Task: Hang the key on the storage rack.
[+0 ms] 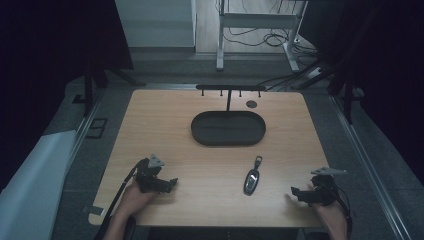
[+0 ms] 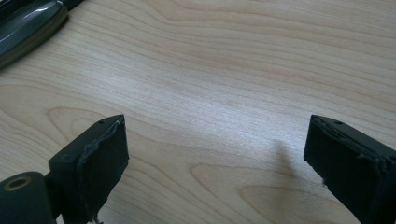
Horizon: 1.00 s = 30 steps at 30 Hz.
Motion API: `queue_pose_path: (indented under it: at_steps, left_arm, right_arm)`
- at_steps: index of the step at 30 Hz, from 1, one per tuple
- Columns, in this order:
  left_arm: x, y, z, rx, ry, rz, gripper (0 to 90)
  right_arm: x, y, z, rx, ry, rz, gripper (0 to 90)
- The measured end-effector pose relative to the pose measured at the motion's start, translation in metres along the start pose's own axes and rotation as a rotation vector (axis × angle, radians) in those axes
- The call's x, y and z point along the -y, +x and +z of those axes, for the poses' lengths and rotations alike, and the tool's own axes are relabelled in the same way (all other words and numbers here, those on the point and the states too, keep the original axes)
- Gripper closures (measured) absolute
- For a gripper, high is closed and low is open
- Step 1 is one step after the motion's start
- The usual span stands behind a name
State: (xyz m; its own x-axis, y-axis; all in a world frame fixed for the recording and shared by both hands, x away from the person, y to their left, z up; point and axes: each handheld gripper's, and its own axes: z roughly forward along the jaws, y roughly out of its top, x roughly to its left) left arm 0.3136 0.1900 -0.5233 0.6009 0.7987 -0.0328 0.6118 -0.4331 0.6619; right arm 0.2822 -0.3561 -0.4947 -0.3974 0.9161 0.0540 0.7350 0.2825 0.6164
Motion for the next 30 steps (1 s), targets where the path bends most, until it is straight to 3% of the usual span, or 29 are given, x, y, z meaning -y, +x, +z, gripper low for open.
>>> queue_pose_path:
  at_steps: [16,30]
  left_arm:
    - [0.0,0.0,0.0,0.0,0.003,0.004,0.0]
    - [0.0,0.0,0.0,0.0,0.004,0.004,0.0]
  right_arm:
    - [-0.009,0.017,0.009,-0.029,0.062,-0.046,13.3]
    - [-0.02,0.028,0.013,-0.064,0.044,-0.048,13.2]
